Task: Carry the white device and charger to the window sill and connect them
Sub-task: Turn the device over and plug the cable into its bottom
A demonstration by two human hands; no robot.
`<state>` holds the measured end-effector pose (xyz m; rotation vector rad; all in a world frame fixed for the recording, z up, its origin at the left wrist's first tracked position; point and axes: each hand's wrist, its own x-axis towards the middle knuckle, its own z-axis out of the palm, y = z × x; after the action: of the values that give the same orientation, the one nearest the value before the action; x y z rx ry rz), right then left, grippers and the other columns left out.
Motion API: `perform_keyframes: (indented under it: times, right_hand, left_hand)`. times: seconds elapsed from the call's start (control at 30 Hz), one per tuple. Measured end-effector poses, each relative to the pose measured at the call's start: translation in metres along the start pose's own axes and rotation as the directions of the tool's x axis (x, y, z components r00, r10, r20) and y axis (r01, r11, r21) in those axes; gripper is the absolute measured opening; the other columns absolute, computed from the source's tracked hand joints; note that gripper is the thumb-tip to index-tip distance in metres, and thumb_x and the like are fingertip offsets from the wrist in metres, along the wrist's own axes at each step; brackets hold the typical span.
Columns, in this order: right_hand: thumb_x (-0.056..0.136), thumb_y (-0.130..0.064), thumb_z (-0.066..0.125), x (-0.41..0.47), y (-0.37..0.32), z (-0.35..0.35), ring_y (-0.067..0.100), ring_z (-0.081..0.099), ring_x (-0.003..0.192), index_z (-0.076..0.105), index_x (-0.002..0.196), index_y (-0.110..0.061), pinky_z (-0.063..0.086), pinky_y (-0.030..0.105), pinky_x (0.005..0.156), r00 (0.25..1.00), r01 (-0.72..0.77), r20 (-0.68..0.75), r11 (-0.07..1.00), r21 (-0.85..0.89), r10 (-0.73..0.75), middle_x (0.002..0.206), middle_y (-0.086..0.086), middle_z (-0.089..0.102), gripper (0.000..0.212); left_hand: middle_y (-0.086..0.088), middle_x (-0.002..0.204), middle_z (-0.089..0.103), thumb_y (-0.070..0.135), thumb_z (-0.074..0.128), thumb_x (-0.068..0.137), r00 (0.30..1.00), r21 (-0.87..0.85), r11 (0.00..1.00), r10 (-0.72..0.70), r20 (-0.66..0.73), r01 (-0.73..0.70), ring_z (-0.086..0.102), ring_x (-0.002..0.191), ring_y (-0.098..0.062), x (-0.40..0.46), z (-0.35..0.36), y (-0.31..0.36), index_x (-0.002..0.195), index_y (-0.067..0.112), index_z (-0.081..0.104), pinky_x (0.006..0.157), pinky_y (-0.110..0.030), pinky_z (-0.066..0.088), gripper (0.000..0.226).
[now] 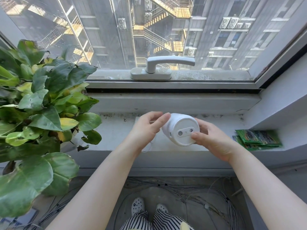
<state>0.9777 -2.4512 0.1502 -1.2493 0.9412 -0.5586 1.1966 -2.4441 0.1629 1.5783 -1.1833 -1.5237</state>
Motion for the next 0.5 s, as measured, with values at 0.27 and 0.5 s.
perform_keyframes:
  times: [0.27, 0.5]
  right_hand:
    - [0.086, -0.049, 0.056, 0.012, -0.023, -0.012, 0.016, 0.061, 0.116, 0.063, 0.123, -0.035, 0.054, 0.042, 0.093, 0.985, -0.13, 0.087, 0.966, -0.222, 0.152, 0.121, -0.005, 0.068, 0.041]
    - [0.082, -0.044, 0.06, 0.017, -0.01, -0.006, 0.013, 0.063, 0.113, 0.057, 0.128, -0.024, 0.054, 0.033, 0.085, 0.991, -0.085, -0.111, 0.996, -0.03, 0.081, 0.124, -0.004, 0.066, 0.051]
  left_hand:
    - [0.0, 0.126, 0.064, 0.046, 0.075, 0.071, 0.983, 0.021, 0.998, -0.062, 0.173, 0.059, 0.064, 0.112, -0.011, 0.003, -0.007, 0.01, 0.129, 0.014, 0.058, 0.091, -0.031, 0.055, 0.068]
    - [-0.012, 0.106, 0.074, 0.039, 0.068, 0.081, 0.992, -0.183, 0.975, -0.12, 0.025, 0.122, 0.072, 0.095, -0.029, 0.007, 0.0, 0.006, 0.105, 0.009, 0.072, 0.086, -0.033, 0.058, 0.039]
